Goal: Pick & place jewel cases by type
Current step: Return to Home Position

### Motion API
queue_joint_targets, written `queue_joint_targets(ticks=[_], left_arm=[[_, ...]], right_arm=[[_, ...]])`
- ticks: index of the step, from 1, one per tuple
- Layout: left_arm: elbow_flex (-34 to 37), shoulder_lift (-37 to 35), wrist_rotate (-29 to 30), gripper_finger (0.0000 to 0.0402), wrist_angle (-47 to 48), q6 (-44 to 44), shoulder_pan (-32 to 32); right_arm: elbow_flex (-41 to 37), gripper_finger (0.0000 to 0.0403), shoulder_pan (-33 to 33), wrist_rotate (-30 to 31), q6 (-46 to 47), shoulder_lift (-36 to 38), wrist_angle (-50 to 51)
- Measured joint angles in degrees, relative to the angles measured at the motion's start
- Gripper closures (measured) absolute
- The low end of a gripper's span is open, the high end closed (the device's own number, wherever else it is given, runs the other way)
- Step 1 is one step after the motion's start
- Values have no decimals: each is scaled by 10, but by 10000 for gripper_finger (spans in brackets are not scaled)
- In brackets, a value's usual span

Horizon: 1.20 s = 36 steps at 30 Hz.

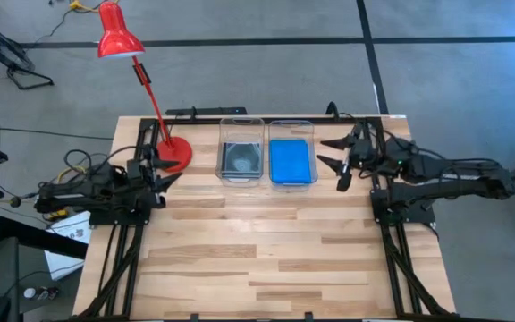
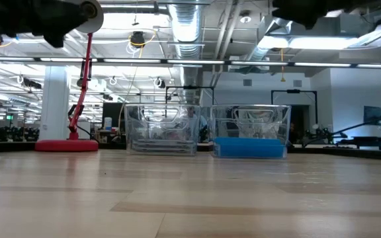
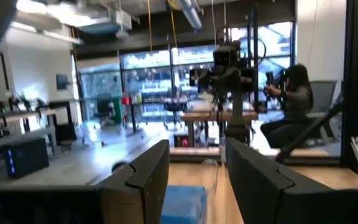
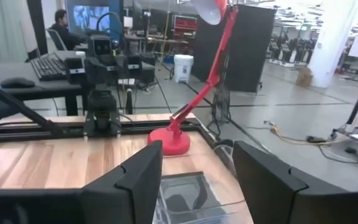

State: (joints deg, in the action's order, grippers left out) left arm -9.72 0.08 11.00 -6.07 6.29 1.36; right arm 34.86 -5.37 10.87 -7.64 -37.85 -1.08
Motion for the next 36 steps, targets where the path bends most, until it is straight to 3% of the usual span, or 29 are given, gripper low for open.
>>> queue_joint_targets(ticks=[6,13,20,32,36], left_arm=[[5,7,-3,249,13,-8,0],[5,1,-11,249,21,-8,0],[5,1,-2,249,27,-10,0],[5,1,-37,249,38,-14,-1],[5,1,-37,249,39,-14,-1]], right_arm=[[-56,217,13,1,3,17,-37],[-168,222,66,77,28,137,-102],[-256,223,126,133,33,210,-147],[-338,230,158,129,31,286,-155],[-344,236,133,74,32,320,-150]])
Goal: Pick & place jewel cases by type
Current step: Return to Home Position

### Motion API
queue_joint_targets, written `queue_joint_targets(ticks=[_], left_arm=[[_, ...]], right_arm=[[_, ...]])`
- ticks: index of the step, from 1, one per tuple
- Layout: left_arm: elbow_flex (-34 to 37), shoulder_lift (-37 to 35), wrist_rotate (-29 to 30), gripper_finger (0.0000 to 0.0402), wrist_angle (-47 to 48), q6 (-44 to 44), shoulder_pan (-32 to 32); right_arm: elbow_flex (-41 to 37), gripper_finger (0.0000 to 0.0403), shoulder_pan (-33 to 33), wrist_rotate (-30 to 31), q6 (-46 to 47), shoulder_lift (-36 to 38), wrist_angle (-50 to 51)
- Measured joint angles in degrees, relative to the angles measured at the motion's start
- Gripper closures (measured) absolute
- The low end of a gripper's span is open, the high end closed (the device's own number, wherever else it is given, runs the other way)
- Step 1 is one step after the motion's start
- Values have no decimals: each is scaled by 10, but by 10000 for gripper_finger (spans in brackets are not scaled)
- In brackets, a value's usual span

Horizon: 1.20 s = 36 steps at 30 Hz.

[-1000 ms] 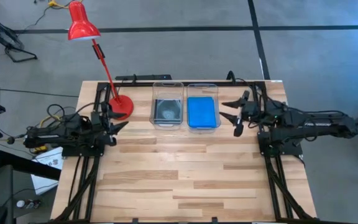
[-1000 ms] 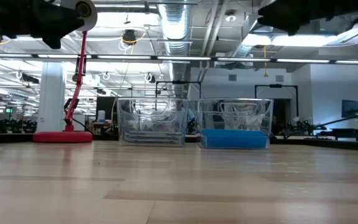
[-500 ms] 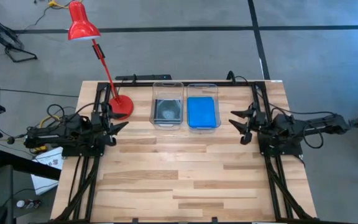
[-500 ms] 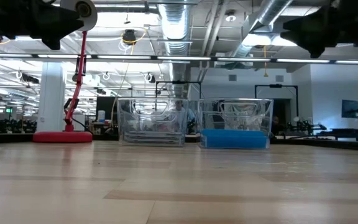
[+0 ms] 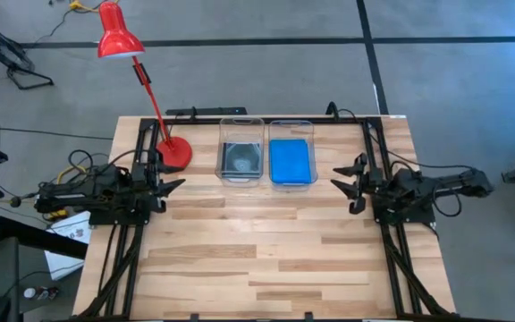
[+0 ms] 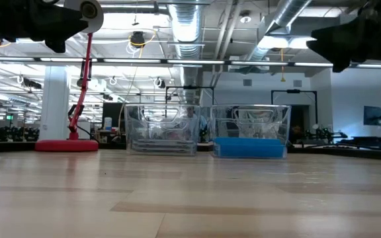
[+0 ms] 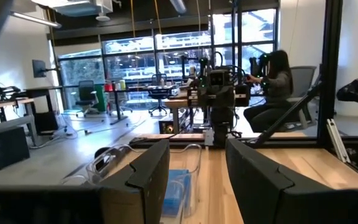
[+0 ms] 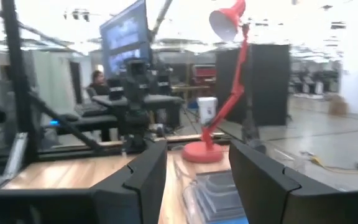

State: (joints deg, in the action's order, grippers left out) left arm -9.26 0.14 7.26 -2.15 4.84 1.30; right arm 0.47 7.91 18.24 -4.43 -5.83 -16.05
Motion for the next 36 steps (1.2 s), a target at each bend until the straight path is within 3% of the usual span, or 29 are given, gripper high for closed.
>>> queue_joint_targets(ticks=[3,10,16,23,27,36], left_arm=[[0,0,-10,249,2,1,0],[0,0,-33,249,37,3,0],[7,0,-86,249,24,4,0],[83,0,-65,249,-87,-12,0],[86,1,-34,249,-91,-24,0],[86,1,-34,249,-60,-22,0]], right_arm=[[0,242,-24,-35,0,16,20],[0,260,-53,-46,29,41,105],[0,275,-53,-46,30,57,128],[-1,281,-53,-45,40,57,130],[-1,280,-53,-38,41,57,130],[-1,280,-53,-49,33,51,132]])
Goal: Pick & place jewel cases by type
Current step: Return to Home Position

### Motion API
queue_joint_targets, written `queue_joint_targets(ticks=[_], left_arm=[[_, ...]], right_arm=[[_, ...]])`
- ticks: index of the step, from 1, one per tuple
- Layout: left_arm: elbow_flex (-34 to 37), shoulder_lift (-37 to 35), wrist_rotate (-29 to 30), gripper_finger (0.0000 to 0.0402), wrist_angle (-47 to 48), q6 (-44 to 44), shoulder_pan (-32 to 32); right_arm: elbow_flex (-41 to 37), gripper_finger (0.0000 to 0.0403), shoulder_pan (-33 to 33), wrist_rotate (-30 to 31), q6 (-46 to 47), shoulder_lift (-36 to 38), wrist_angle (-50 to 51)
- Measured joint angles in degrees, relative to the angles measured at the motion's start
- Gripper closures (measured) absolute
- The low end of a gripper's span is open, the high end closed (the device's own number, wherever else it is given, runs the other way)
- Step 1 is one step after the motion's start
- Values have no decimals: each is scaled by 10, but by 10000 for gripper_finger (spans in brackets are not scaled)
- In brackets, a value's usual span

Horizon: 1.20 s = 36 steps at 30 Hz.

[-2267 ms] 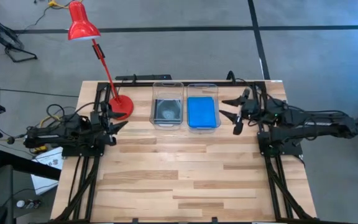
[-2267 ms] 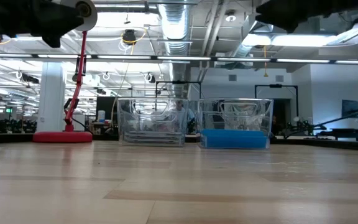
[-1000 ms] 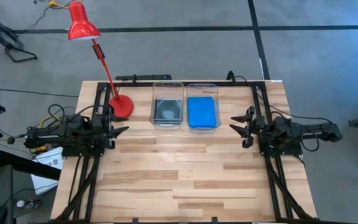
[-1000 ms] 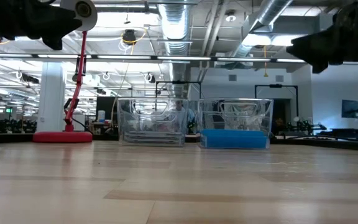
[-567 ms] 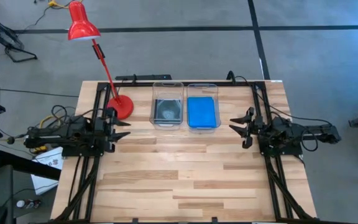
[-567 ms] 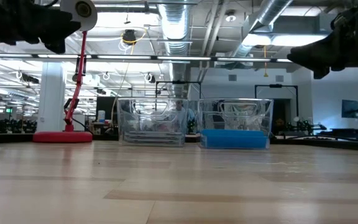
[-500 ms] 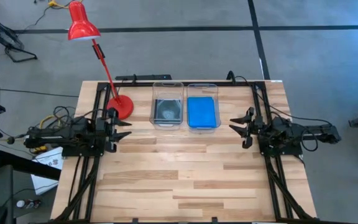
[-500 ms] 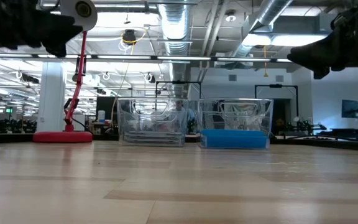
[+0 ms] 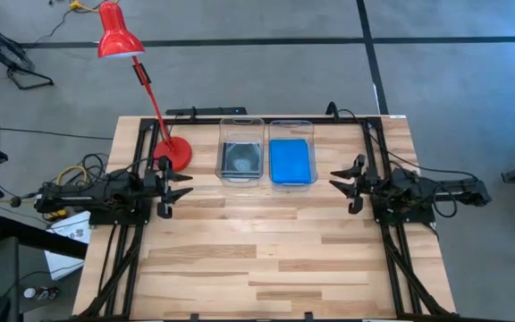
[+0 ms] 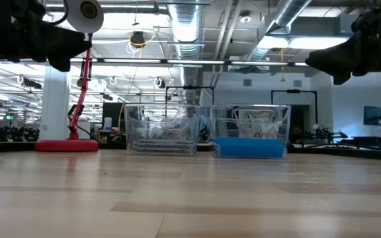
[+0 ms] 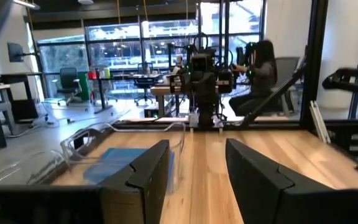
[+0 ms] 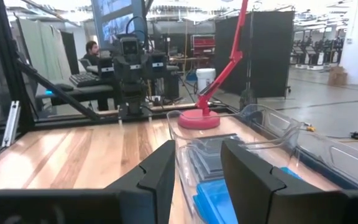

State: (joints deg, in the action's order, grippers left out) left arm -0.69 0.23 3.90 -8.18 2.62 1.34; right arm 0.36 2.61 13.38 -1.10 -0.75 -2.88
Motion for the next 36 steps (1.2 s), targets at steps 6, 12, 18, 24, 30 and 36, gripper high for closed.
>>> queue_joint_targets(ticks=[6,12,18,24,30,36], left_arm=[[0,0,-1,249,53,21,0],[0,4,-23,249,62,21,0],[0,4,-20,249,62,14,0],[0,4,-4,249,61,10,0],[1,4,-5,249,61,8,0],[1,4,-5,249,61,13,0]], right_arm=[[0,280,0,0,11,-13,0],[0,280,0,0,22,-22,0],[0,280,0,-36,37,-24,5],[0,280,0,-49,26,-24,8],[0,280,-1,-47,26,-23,8],[0,280,-1,-46,26,-23,7]])
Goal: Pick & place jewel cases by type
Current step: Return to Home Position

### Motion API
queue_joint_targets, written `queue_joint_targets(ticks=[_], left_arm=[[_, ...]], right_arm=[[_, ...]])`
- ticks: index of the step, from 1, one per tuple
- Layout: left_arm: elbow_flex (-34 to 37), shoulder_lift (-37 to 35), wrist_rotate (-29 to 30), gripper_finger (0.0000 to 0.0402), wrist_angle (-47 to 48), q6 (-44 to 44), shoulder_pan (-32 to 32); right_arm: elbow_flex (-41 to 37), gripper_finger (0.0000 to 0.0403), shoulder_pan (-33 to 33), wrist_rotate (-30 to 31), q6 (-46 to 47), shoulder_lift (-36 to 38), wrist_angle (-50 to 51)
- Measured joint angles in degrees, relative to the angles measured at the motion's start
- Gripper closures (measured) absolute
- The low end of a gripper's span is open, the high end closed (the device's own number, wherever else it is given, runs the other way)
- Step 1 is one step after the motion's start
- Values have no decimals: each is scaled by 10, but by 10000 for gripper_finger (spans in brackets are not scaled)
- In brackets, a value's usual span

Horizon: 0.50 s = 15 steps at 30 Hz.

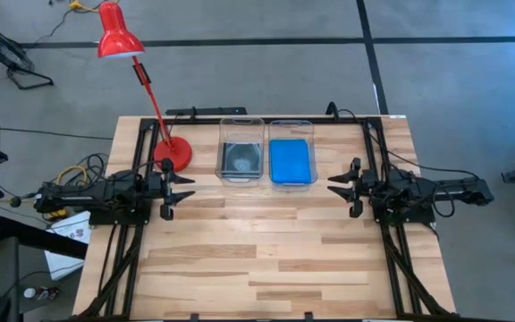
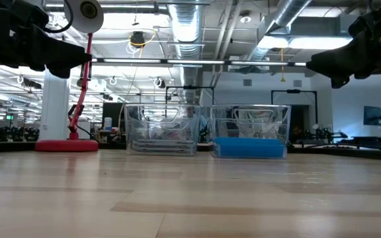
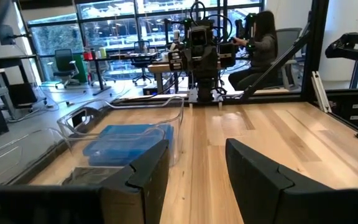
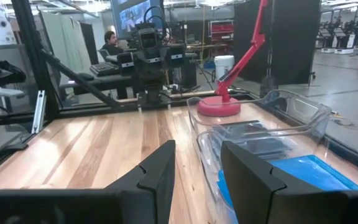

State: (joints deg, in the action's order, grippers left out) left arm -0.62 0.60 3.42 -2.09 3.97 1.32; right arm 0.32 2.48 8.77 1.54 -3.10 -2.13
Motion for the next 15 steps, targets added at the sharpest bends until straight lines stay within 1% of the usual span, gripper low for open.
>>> queue_joint_targets(ticks=[15], left_arm=[[0,0,0,249,0,-12,0]], right_arm=[[0,280,0,1,0,0,0]])
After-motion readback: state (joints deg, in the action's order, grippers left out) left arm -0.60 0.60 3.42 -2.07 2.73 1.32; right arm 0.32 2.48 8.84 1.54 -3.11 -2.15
